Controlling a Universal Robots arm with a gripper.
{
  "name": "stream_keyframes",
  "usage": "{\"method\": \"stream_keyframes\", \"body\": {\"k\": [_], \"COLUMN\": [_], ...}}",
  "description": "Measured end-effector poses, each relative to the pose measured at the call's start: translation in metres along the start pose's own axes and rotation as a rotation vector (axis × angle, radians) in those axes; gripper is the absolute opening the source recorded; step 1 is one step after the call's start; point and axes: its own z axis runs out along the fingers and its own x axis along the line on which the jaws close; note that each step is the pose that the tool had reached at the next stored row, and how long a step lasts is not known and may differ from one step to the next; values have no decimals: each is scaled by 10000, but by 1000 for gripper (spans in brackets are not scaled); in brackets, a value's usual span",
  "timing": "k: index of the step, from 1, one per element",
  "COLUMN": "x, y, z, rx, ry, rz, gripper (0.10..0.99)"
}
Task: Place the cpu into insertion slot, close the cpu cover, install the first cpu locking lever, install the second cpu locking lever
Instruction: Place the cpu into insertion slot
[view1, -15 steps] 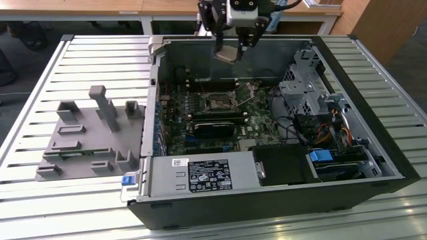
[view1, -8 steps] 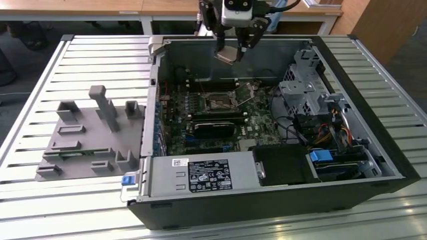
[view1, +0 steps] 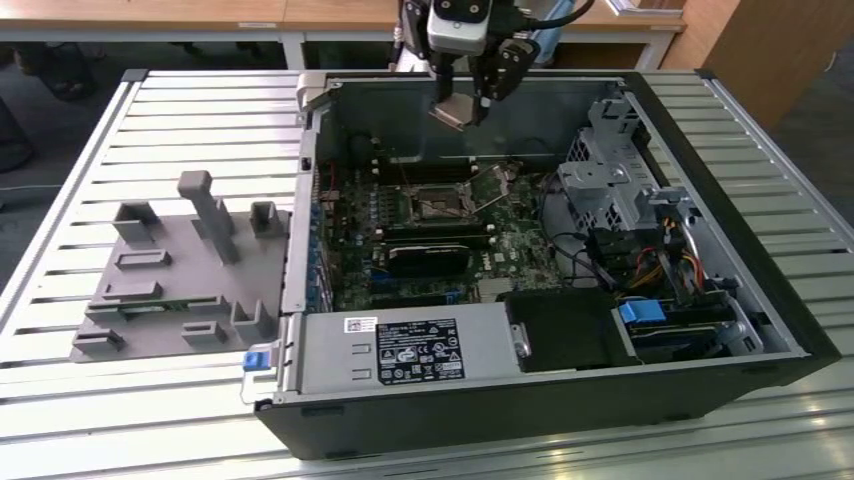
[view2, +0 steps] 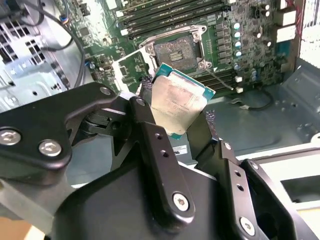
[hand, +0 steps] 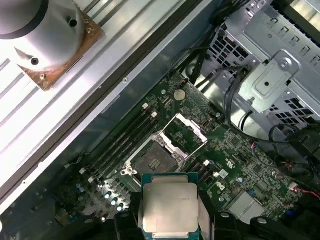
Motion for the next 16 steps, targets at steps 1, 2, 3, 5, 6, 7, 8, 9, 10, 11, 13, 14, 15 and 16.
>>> {"method": "stream_keyframes", "body": {"k": [1, 2, 3, 5, 6, 7, 8, 9, 10, 11, 13, 14, 15, 16], "x": [0, 0, 0, 0, 0, 0, 0, 0, 0, 0, 1, 1, 1, 1], "y": [0, 0, 0, 0, -1, -1, -1, -1, -1, -1, -1, -1, -1, -1], "z": [2, 4, 6, 11, 13, 15, 17, 19, 21, 22, 26, 28, 30, 31], "rx": [-3, -6, -8, -14, -16, -18, -21, -23, -25, -27, -32, -34, -36, -36], "ry": [-12, -25, -38, -63, -75, -87, -98, -110, -122, -132, -152, -163, -174, -185], "rz": [146, 296, 446, 754, 896, 1033, 1167, 1304, 1439, 1565, 1817, 1949, 2080, 2210], "gripper": [529, 529, 529, 529, 529, 529, 529, 529, 529, 529, 529, 529, 529, 529]}}
